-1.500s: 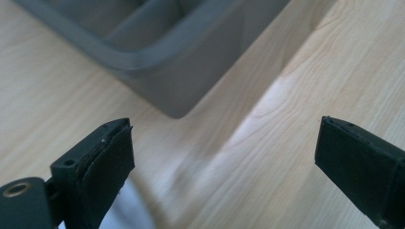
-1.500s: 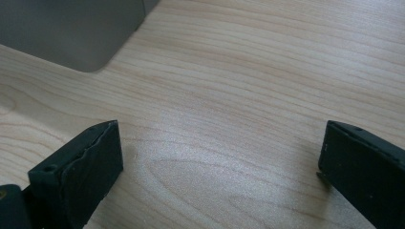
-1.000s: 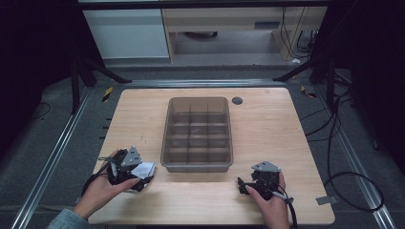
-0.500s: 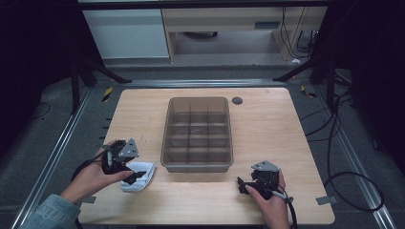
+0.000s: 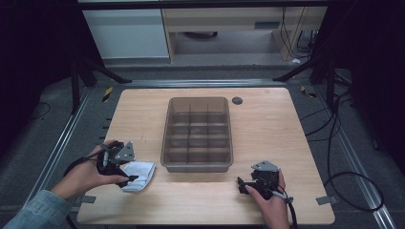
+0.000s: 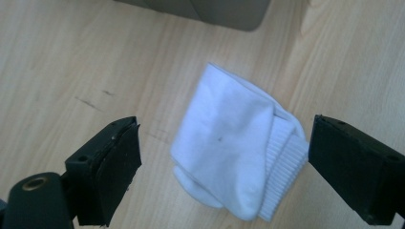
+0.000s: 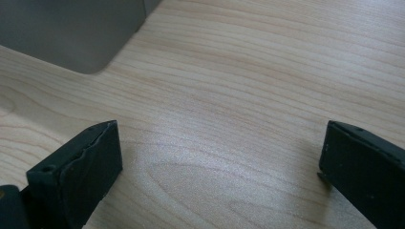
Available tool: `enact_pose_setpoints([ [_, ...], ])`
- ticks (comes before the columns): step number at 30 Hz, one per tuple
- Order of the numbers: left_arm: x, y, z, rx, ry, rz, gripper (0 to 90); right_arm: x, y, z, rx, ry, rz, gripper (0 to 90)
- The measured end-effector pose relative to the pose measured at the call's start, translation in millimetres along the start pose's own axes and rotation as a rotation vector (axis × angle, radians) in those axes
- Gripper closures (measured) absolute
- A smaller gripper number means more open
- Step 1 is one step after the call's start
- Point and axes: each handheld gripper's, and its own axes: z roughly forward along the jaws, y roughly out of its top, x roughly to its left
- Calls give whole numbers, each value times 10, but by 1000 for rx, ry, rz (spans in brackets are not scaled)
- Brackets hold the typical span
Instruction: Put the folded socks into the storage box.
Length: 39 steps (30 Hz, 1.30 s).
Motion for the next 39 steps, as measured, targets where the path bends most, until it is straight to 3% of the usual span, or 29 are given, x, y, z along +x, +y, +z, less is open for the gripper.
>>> enact_pose_setpoints([
  [2, -63, -52, 78, 24, -22, 37, 114, 0, 0, 0, 0, 0, 0, 9],
  [8, -135, -100, 165, 49, -57, 86, 131, 0, 0, 0, 0, 0, 0, 9],
  [15, -196, -120, 298, 112, -126, 162, 107, 0, 0, 0, 0, 0, 0, 9],
  [22, -229, -131, 454, 107, -117, 171, 99, 0, 0, 0, 0, 0, 0, 9],
  [24, -207, -168, 478, 86, -115, 151, 100, 0, 0, 0, 0, 0, 0, 9],
  [31, -178, -238, 571, 99, -122, 152, 116, 0, 0, 0, 0, 0, 0, 9],
  [34, -134, -260, 590, 79, -125, 140, 138, 0, 0, 0, 0, 0, 0, 9],
  [39, -103, -273, 612, 76, -134, 153, 155, 0, 0, 0, 0, 0, 0, 9],
])
